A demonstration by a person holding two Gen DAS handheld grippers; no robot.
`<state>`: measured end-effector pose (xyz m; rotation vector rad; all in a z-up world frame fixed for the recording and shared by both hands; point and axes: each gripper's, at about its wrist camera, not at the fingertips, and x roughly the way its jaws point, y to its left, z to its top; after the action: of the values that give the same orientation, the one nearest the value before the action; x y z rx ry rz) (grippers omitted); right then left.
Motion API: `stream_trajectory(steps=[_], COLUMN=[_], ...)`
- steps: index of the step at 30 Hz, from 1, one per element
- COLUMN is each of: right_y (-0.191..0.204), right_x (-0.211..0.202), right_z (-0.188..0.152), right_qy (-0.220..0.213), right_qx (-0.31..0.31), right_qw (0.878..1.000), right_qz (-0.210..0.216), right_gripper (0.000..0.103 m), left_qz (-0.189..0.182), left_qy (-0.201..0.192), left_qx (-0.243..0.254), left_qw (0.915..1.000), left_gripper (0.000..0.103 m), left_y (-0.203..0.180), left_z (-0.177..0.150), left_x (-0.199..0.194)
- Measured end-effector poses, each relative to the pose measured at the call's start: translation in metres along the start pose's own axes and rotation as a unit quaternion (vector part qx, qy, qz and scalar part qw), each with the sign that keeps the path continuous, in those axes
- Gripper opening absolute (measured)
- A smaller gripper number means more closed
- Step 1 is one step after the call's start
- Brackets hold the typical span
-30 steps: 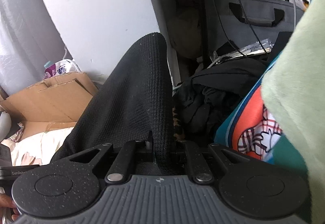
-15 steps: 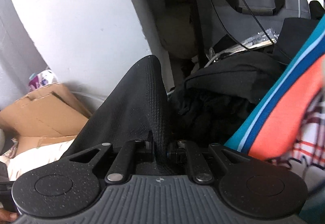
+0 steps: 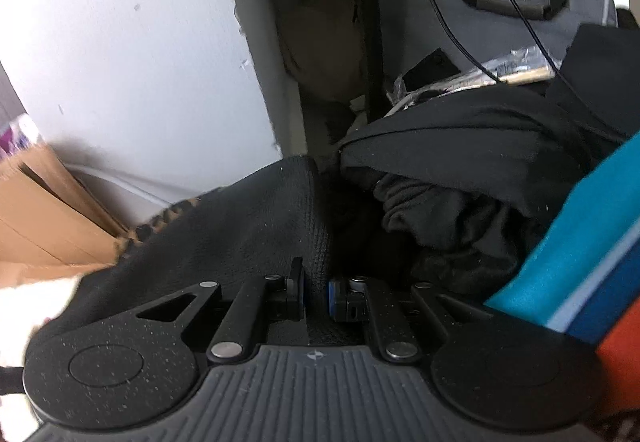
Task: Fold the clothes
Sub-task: 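Lower the folded black shorts with both tools onto the leopard-print pile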
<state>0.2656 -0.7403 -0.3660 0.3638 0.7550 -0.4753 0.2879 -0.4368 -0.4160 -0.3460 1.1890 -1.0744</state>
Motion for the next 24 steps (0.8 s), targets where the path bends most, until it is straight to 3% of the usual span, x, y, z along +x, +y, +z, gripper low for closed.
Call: stream_trajectory(steps=[2, 4, 5, 12, 20, 24], right_y=[0.004, 0.009, 0.01, 0.011, 0.022, 0.036], right_x=[-0.004, -0.01, -0.015, -0.052, -0.065, -0.069], right_z=[0.006, 0.012, 0.015, 0.008, -0.056, -0.083], right_qy=[-0.018, -0.037, -0.044, -0.072, -0.039, -0.03], right_qx=[-0.02, -0.04, -0.044, -0.017, 0.05, 0.044], right_qw=[0.999, 0.997, 0.997, 0.997, 0.997, 0.997], right_qz=[-0.039, -0.056, -0.051, 0.0, 0.038, 0.055], right_gripper=[0.023, 0.025, 0.03, 0.031, 0.032, 0.032], left_qz=[0.005, 0.006, 0.008, 0.02, 0.036, 0.043], left_qy=[0.002, 0.005, 0.006, 0.008, 0.029, 0.027], left_qx=[0.002, -0.001, -0.003, 0.021, 0.04, 0.059], left_qw=[1.0, 1.0, 0.9999, 0.9995, 0.9981, 0.997], left_gripper=[0.032, 0.032, 0.032, 0.032, 0.039, 0.041], left_y=[0.0, -0.001, -0.002, -0.013, -0.013, -0.019], left_z=[0.001, 0.003, 0.004, 0.01, 0.018, 0.022], left_x=[0.001, 0.001, 0.0, 0.003, 0.0, -0.012])
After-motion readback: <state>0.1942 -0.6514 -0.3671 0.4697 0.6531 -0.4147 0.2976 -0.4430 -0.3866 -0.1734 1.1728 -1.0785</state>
